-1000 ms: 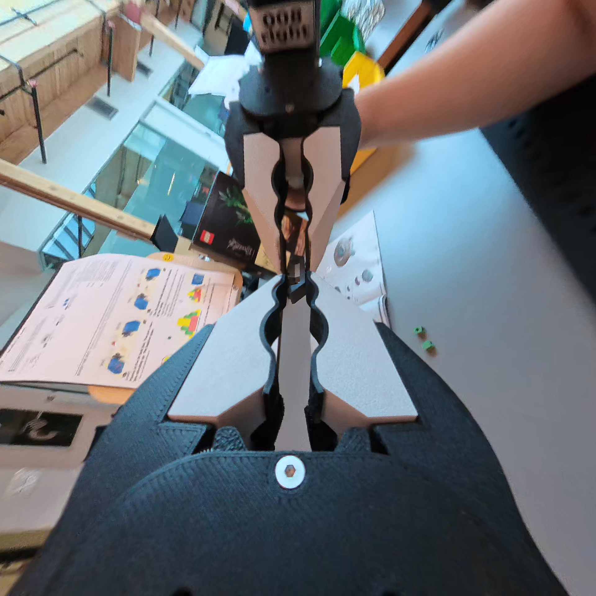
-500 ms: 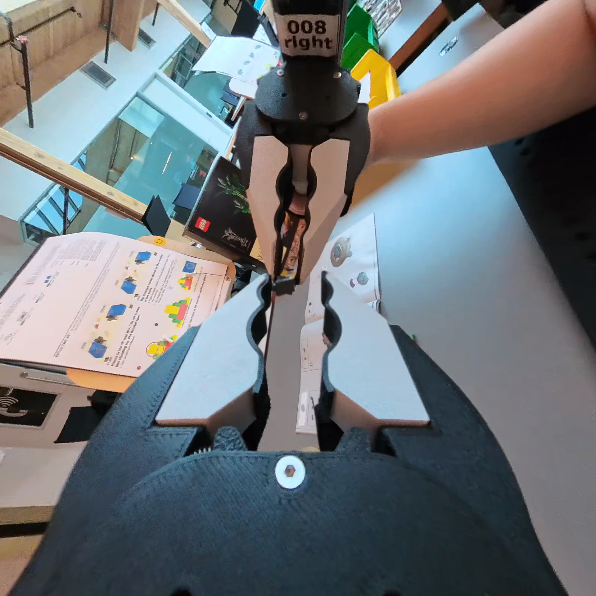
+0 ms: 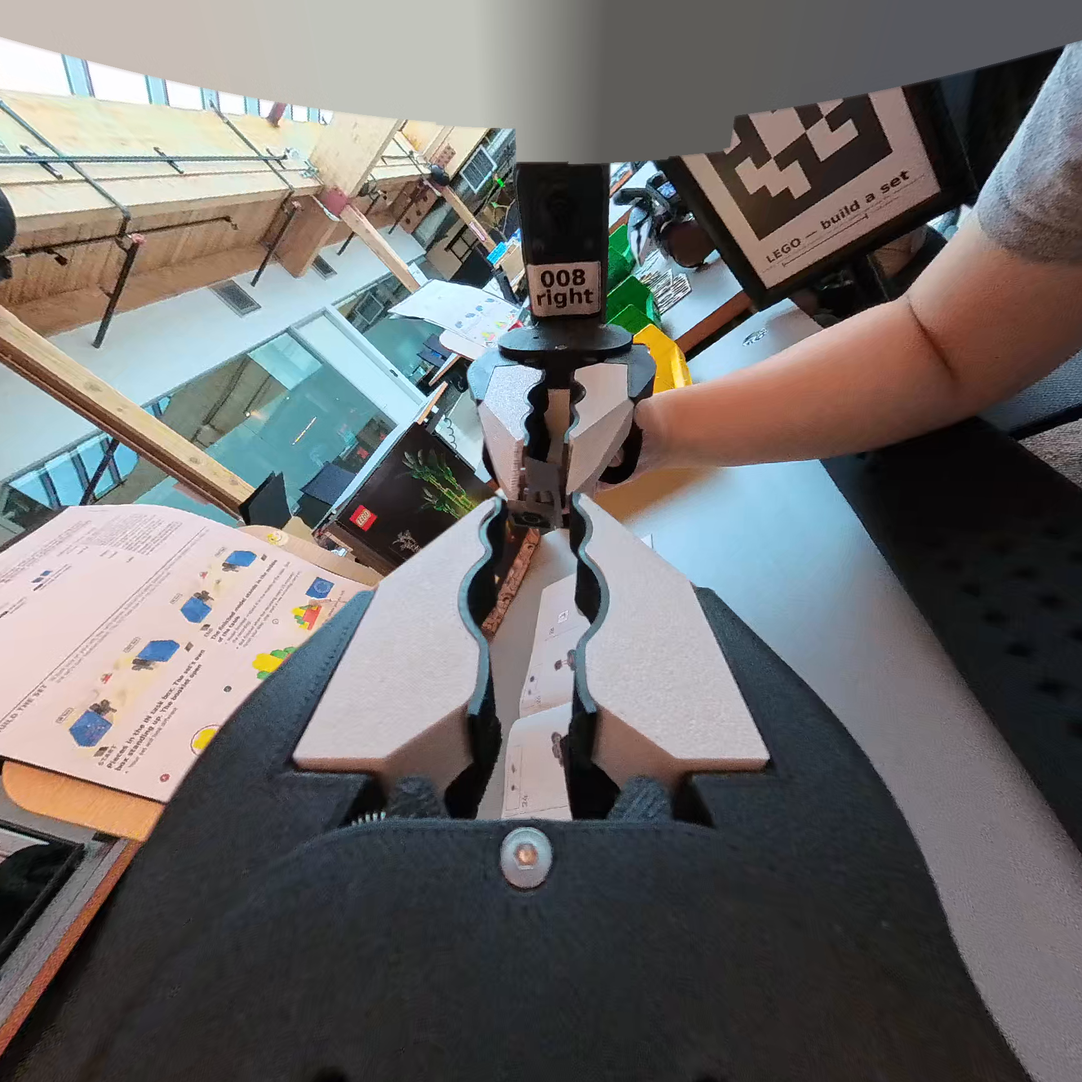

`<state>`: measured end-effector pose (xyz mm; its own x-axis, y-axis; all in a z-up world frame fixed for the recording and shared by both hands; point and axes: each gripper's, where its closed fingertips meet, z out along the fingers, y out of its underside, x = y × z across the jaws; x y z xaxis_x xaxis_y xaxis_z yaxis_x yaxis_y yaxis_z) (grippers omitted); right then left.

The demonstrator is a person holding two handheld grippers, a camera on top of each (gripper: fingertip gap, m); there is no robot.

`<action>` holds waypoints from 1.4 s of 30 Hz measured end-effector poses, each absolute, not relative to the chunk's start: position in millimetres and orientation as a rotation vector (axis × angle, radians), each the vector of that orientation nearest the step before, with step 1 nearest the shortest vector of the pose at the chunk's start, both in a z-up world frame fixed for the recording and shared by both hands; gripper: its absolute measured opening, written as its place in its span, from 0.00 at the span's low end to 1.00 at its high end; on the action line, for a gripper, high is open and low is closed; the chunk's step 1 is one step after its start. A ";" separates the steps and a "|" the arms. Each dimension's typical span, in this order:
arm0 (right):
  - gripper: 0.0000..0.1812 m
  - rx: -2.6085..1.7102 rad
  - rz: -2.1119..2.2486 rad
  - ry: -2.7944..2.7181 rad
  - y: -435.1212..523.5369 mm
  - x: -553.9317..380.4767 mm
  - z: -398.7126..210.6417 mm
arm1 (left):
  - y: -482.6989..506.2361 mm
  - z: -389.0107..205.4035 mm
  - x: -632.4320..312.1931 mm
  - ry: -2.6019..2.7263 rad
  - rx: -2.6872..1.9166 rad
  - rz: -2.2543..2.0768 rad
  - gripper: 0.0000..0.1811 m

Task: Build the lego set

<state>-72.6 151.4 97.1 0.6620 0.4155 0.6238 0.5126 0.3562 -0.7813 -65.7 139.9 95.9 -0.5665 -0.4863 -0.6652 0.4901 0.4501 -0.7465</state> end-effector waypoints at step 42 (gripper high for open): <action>0.07 -1.238 -0.306 -0.992 148.7 -83.9 104.5 | 139.1 103.6 -79.4 1.669 0.118 -1.156 0.08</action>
